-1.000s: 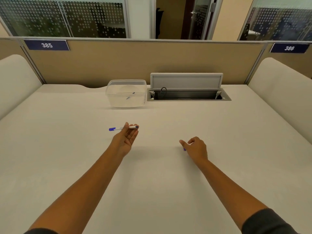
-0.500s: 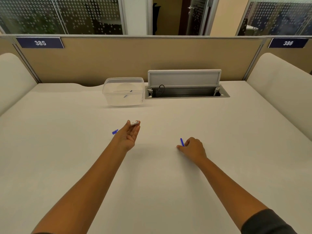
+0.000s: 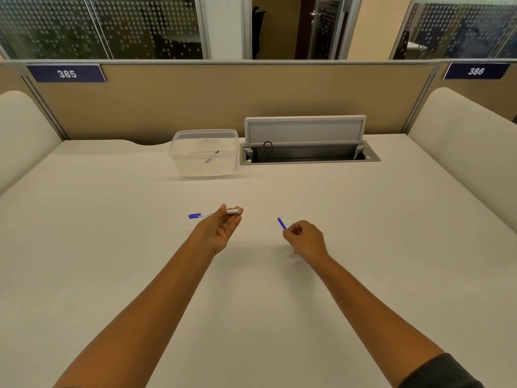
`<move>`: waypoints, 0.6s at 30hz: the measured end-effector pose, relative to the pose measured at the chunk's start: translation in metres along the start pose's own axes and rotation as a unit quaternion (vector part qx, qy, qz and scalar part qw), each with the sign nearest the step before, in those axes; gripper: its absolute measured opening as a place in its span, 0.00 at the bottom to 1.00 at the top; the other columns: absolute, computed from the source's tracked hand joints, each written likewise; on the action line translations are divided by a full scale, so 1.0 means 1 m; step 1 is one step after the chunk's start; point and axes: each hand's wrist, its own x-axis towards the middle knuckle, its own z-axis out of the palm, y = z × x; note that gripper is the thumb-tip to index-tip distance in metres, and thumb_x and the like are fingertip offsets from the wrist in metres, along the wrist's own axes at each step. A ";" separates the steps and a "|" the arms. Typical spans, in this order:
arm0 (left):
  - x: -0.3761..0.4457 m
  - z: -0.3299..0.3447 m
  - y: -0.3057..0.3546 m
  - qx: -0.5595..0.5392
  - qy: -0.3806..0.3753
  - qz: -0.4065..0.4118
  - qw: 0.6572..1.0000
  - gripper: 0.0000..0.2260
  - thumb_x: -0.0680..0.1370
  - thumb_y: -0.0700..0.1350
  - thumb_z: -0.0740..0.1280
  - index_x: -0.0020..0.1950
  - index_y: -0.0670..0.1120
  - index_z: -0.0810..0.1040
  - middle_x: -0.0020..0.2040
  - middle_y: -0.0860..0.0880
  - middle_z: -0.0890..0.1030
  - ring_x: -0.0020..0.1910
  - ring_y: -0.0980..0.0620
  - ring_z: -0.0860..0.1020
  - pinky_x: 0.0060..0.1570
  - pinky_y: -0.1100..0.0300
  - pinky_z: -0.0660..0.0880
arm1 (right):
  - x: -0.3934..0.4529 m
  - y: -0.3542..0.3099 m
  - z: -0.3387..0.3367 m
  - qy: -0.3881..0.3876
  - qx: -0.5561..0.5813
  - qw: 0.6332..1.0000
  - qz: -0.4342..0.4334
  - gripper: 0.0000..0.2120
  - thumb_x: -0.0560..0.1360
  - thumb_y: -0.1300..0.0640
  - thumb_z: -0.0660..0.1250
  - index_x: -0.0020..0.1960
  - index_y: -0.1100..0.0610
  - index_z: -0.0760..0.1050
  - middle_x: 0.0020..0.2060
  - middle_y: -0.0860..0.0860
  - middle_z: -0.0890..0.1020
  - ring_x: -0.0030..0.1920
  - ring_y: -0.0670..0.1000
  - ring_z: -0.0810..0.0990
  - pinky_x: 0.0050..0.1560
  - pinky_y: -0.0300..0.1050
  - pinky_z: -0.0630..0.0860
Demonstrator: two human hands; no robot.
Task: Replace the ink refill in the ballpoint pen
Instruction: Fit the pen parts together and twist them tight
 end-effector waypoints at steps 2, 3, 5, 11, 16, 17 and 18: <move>0.001 -0.001 -0.002 0.009 0.008 -0.002 1.000 0.07 0.77 0.40 0.63 0.44 0.37 0.74 0.31 0.40 0.83 0.28 0.48 0.83 0.30 0.59 0.80 | -0.006 -0.014 0.005 -0.017 0.025 0.999 -0.027 0.05 0.72 0.56 0.68 0.43 0.57 0.75 0.36 0.47 0.78 0.37 0.48 0.77 0.44 0.48 0.79; 0.001 -0.001 -0.004 0.014 0.011 -0.002 1.000 0.07 0.77 0.40 0.62 0.45 0.37 0.74 0.34 0.39 0.83 0.28 0.48 0.83 0.30 0.59 0.80 | -0.009 -0.021 0.008 -0.028 0.040 0.998 -0.038 0.04 0.72 0.56 0.68 0.43 0.57 0.75 0.36 0.48 0.78 0.37 0.47 0.77 0.42 0.46 0.79; 0.001 -0.001 -0.005 0.026 0.015 -0.003 1.000 0.07 0.78 0.40 0.62 0.46 0.36 0.75 0.40 0.39 0.81 0.28 0.48 0.82 0.30 0.59 0.80 | -0.015 -0.033 0.013 -0.048 0.059 0.995 -0.057 0.05 0.72 0.58 0.69 0.45 0.59 0.76 0.37 0.50 0.79 0.36 0.46 0.77 0.38 0.41 0.79; -0.001 -0.001 -0.009 0.049 0.019 0.001 0.999 0.07 0.77 0.40 0.62 0.46 0.37 0.75 0.41 0.39 0.81 0.28 0.48 0.82 0.30 0.59 0.80 | -0.023 -0.046 0.021 -0.063 0.049 0.993 -0.084 0.08 0.73 0.59 0.68 0.49 0.62 0.77 0.41 0.52 0.80 0.37 0.49 0.78 0.37 0.36 0.78; -0.001 -0.002 -0.009 0.056 0.024 0.002 0.998 0.08 0.77 0.41 0.62 0.50 0.36 0.75 0.37 0.39 0.83 0.28 0.48 0.82 0.29 0.59 0.80 | -0.024 -0.046 0.025 -0.059 0.041 0.994 -0.084 0.08 0.73 0.59 0.69 0.50 0.62 0.77 0.41 0.53 0.80 0.37 0.50 0.78 0.38 0.37 0.78; -0.001 -0.002 -0.009 0.063 0.028 0.006 0.998 0.08 0.77 0.41 0.62 0.50 0.36 0.75 0.41 0.39 0.83 0.27 0.48 0.82 0.30 0.59 0.80 | -0.025 -0.046 0.025 -0.057 0.038 0.994 -0.086 0.08 0.73 0.60 0.69 0.50 0.62 0.77 0.41 0.54 0.80 0.38 0.50 0.78 0.39 0.38 0.78; 0.000 -0.002 -0.010 0.075 0.033 0.014 0.997 0.07 0.77 0.41 0.62 0.49 0.36 0.75 0.45 0.38 0.81 0.27 0.49 0.82 0.30 0.59 0.80 | -0.025 -0.046 0.025 -0.053 0.035 0.994 -0.088 0.08 0.72 0.60 0.69 0.50 0.62 0.77 0.41 0.54 0.80 0.38 0.51 0.78 0.40 0.39 0.78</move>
